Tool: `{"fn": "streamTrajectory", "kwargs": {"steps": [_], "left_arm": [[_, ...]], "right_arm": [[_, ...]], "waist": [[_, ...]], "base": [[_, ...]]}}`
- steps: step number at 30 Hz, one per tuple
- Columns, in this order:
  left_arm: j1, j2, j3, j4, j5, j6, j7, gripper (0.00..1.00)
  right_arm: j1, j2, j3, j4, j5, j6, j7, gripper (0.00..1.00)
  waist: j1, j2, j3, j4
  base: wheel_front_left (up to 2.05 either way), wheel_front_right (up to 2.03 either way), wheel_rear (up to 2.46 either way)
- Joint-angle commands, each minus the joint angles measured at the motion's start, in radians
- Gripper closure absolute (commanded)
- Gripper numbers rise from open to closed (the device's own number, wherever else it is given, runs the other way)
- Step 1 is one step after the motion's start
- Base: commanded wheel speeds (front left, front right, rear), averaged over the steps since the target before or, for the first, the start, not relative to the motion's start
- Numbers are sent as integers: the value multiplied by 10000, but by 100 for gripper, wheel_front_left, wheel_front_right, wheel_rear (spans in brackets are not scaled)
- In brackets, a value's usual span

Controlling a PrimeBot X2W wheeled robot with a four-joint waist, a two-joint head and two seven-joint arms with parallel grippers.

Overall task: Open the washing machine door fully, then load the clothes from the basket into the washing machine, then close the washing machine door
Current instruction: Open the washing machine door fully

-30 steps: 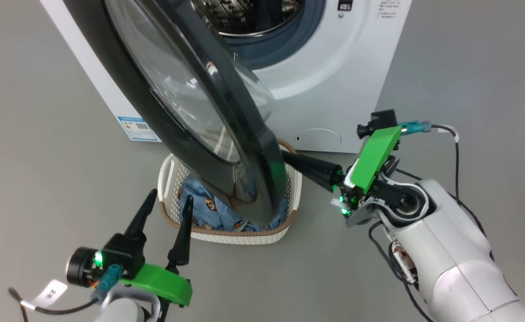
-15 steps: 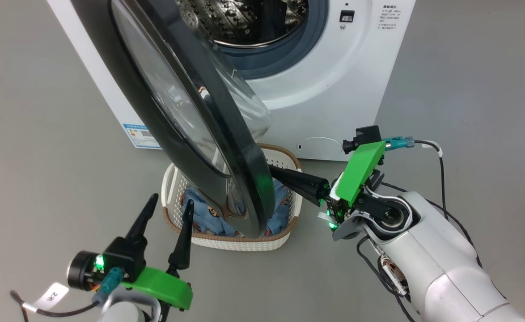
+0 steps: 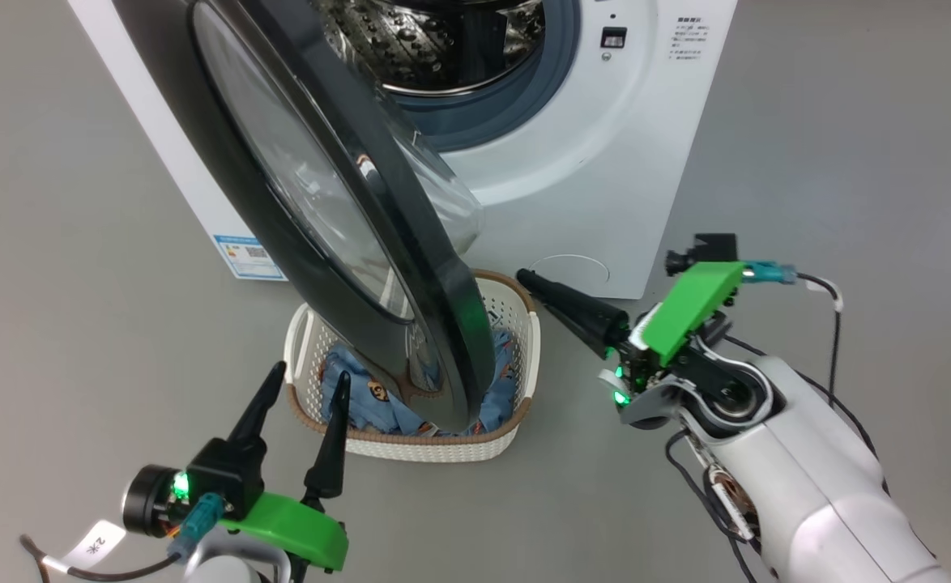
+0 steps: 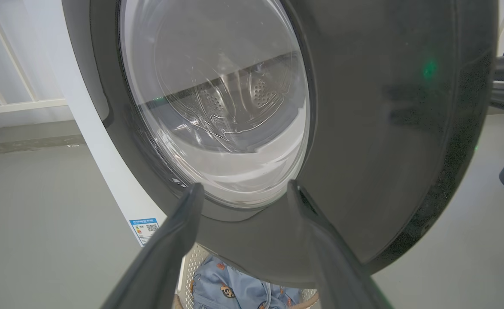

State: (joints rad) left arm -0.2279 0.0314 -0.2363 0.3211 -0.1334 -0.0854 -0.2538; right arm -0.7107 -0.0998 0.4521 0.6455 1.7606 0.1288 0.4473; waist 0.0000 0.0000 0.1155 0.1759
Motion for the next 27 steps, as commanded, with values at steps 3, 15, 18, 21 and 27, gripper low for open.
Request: {"fn": "streamTrajectory", "kwargs": {"steps": [3,15,18,21,27], "left_arm": [[-43,189,340,-165,74,-46,-80,0],[225,189,559,-90,145,-57,-80,0],[249,195,612,-72,171,-82,-80,0],[225,221,696,-81,179,-107,-80,0],[211,253,963,-163,146,-100,-80,0]], "right_arm": [[415,-60,-233,-683,159,19,-352,100],[2907,-882,-875,-2822,-660,19,-2294,0],[3495,-1017,-903,-3166,-1148,19,-2970,0],[3991,-1160,-932,-3424,-1769,19,-3752,0],[4641,-1629,-1128,-3564,-3209,19,-5372,0]], "waist": [[0,0,-117,-88],[0,0,-567,-507],[0,0,-616,-606],[0,0,-627,-701],[0,0,-686,-832]], "base": [[0,0,0],[0,0,0],[0,0,0],[0,0,0],[0,0,0]]}}
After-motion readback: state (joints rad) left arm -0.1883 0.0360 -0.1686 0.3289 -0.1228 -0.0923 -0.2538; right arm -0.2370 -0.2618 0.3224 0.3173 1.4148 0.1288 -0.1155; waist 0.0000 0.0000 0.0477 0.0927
